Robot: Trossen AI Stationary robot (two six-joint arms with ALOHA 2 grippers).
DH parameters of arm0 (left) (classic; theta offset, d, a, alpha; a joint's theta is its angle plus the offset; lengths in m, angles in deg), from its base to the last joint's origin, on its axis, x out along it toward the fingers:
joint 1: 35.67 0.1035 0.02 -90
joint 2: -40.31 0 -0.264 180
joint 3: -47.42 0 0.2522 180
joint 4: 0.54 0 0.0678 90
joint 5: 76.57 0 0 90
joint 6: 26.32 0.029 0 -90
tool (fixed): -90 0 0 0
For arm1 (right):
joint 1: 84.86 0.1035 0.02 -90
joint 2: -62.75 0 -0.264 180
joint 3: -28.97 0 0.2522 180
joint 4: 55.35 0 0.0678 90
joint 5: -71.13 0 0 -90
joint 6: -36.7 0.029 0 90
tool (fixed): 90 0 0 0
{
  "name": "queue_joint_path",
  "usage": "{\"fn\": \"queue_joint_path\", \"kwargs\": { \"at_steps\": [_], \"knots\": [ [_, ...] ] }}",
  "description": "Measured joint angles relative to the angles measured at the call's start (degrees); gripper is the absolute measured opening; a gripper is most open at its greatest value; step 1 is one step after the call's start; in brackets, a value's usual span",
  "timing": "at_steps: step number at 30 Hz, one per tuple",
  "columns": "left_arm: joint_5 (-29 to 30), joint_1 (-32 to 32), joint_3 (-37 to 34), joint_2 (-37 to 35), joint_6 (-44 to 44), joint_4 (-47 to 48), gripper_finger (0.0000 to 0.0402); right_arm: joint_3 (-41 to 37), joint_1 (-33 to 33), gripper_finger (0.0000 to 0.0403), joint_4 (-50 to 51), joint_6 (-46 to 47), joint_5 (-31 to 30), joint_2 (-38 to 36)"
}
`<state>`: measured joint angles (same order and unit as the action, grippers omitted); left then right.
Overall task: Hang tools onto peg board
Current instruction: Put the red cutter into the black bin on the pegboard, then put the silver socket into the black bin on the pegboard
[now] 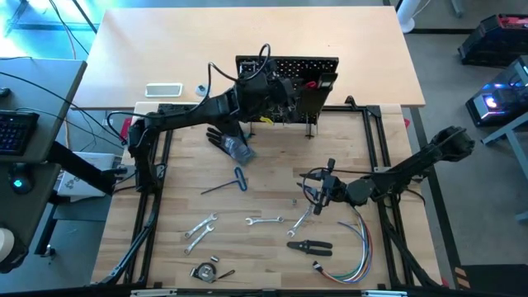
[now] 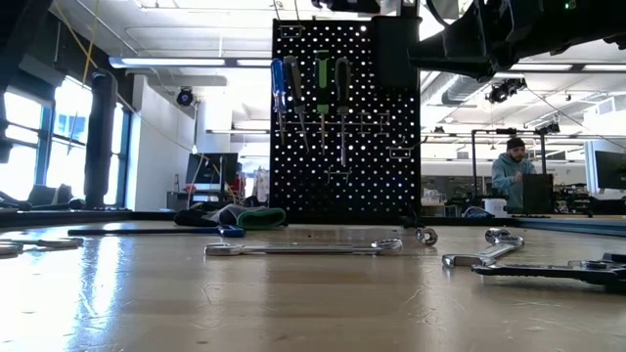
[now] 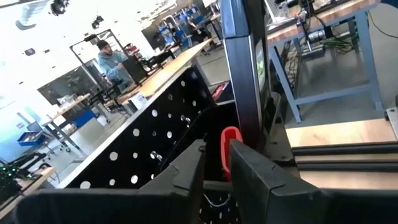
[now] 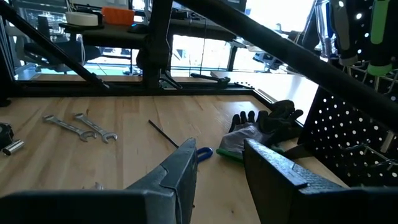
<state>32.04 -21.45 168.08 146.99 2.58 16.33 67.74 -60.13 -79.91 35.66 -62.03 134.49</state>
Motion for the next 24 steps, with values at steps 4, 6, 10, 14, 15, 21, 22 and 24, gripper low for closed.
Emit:
{"fn": "queue_joint_path", "kwargs": {
  "at_steps": [4, 6, 10, 14, 15, 21, 22, 24],
  "knots": [
    [0.2, -1.0, 1.1, 0.0, 2.4, -0.5, 0.0068, 0.0, 0.0, 0.0126, 0.0, 0.1, -0.1, 0.0],
    [0.2, -1.9, 2.0, 0.0, 3.5, -0.4, 0.0072, 0.0, 0.0, 0.0126, 0.0, 0.1, -0.1, 0.0],
    [1.7, -4.5, 5.1, 0.0, 6.1, 0.8, 0.0081, 0.0, 0.0, 0.0126, 0.2, 0.1, -0.1, 0.0],
    [3.4, -8.4, 8.3, -1.1, 9.1, 6.4, 0.0092, 0.0, 0.0, 0.0126, 0.4, 0.6, -0.1, 0.0],
    [4.2, -9.6, 8.6, -1.7, 9.7, 9.2, 0.0095, 0.0, 0.0, 0.0126, 0.7, 0.8, -0.1, 0.0],
    [9.8, -17.1, 8.9, -6.4, 9.2, 23.9, 0.0105, 0.0, 0.4, 0.0126, 2.6, 1.2, 0.2, 0.0],
    [10.4, -18.3, 8.9, -7.2, 8.1, 26.8, 0.0106, 0.0, 0.4, 0.0126, 3.0, 1.2, 0.7, 0.0],
    [10.9, -20.6, 8.9, -8.5, 5.3, 32.9, 0.0106, 0.0, 0.4, 0.0126, 3.4, 1.2, 2.1, 0.0]
  ]
}}
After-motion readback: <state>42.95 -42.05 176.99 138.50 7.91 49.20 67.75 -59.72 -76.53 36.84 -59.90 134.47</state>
